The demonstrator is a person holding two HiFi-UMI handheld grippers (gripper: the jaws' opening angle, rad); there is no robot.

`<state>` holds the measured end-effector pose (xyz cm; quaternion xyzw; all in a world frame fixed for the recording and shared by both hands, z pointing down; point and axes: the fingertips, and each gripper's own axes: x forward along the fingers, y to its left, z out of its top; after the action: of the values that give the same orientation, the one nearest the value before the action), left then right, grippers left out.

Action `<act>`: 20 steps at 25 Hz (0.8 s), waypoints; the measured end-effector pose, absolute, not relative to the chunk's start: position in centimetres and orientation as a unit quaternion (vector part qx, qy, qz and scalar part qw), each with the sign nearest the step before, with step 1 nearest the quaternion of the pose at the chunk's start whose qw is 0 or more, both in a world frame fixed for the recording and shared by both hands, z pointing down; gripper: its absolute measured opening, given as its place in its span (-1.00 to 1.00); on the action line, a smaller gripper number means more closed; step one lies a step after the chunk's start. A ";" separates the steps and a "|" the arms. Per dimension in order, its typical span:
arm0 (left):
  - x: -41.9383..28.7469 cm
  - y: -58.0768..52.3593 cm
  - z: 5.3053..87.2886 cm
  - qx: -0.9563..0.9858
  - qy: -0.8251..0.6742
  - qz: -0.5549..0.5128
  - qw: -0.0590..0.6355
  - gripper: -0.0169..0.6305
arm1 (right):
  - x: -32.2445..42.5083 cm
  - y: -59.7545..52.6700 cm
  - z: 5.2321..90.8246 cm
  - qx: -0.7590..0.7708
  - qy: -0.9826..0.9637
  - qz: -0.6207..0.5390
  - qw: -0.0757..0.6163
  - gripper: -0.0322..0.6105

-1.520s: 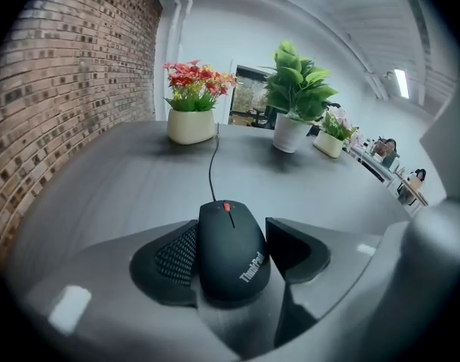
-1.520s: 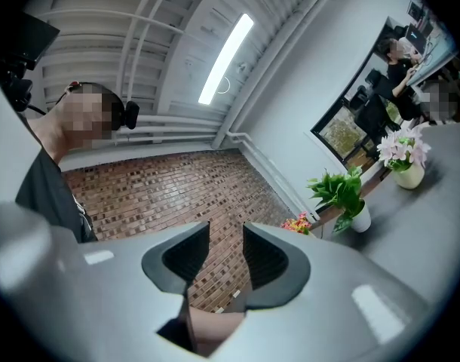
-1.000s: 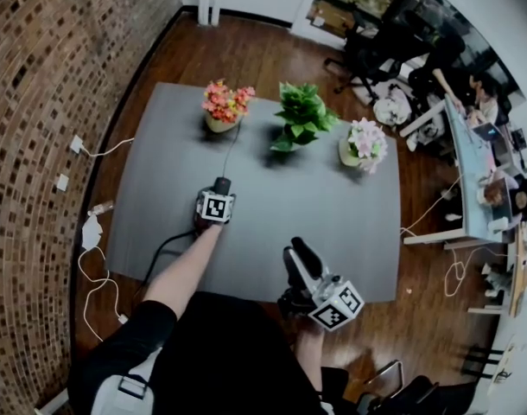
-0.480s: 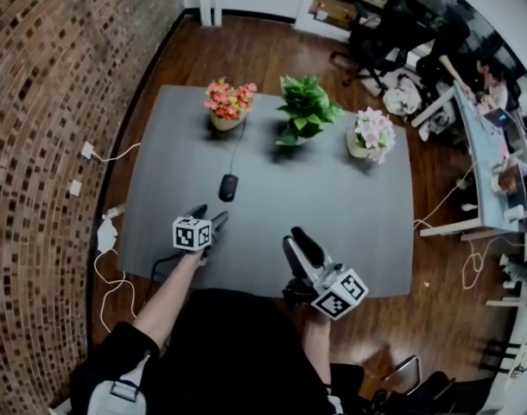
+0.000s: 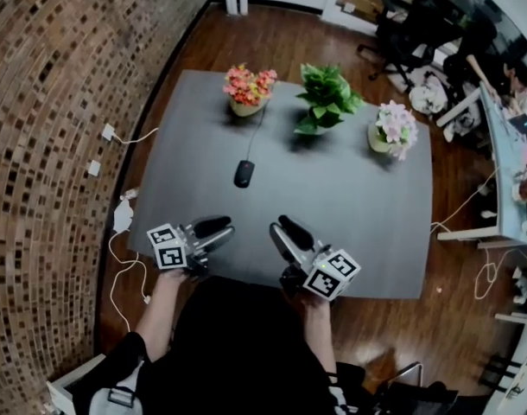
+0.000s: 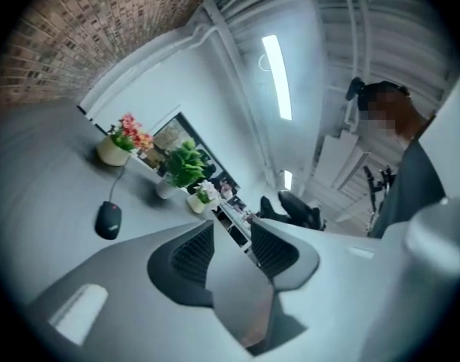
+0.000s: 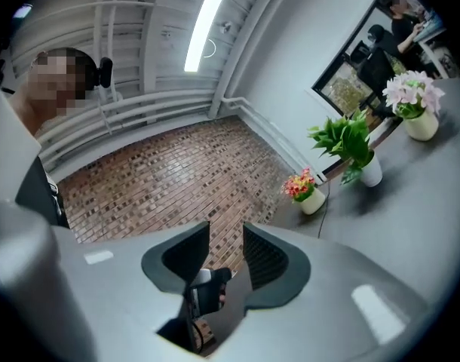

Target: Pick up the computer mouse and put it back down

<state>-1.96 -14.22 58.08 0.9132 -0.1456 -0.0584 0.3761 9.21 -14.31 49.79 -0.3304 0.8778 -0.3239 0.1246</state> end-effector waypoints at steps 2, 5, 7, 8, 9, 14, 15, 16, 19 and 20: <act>-0.8 -12.5 55.9 0.924 -0.108 -0.055 0.364 -0.67 | 8.6 -13.7 50.0 -0.306 0.882 -0.334 0.132 -0.48; -0.3 -11.0 54.6 0.928 -0.116 -0.050 0.350 -0.68 | 7.7 -12.9 49.1 -0.266 0.895 -0.330 0.136 -0.48; -0.3 -10.4 54.2 0.927 -0.137 -0.053 0.346 -0.68 | 7.4 -12.2 49.2 -0.245 0.901 -0.331 0.138 -0.48; -0.4 -9.9 53.9 0.925 -0.146 -0.058 0.346 -0.68 | 7.2 -11.9 49.3 -0.236 0.902 -0.333 0.139 -0.48; -0.5 -9.6 53.7 0.923 -0.155 -0.065 0.346 -0.68 | 7.0 -11.6 49.6 -0.228 0.903 -0.336 0.139 -0.48; -1.8 -8.1 53.1 0.922 -0.179 -0.069 0.335 -0.68 | 5.5 -9.8 49.8 -0.207 0.907 -0.336 0.144 -0.48; -1.9 -7.8 52.9 0.924 -0.177 -0.068 0.332 -0.68 | 5.3 -9.3 49.4 -0.206 0.909 -0.332 0.146 -0.48; -2.1 -7.5 52.6 0.926 -0.173 -0.070 0.329 -0.68 | 5.0 -8.9 49.0 -0.206 0.910 -0.327 0.148 -0.48; -2.9 -6.8 51.8 0.931 -0.155 -0.078 0.323 -0.68 | 3.9 -7.6 48.1 -0.220 0.912 -0.311 0.153 -0.48; -3.3 -6.5 51.5 0.932 -0.148 -0.080 0.321 -0.68 | 3.5 -7.2 47.9 -0.227 0.911 -0.308 0.155 -0.48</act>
<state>-3.34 -6.51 51.51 0.9323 -0.1477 -0.0795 0.3206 3.46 -7.17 47.89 -0.2271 0.9110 -0.3076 0.1549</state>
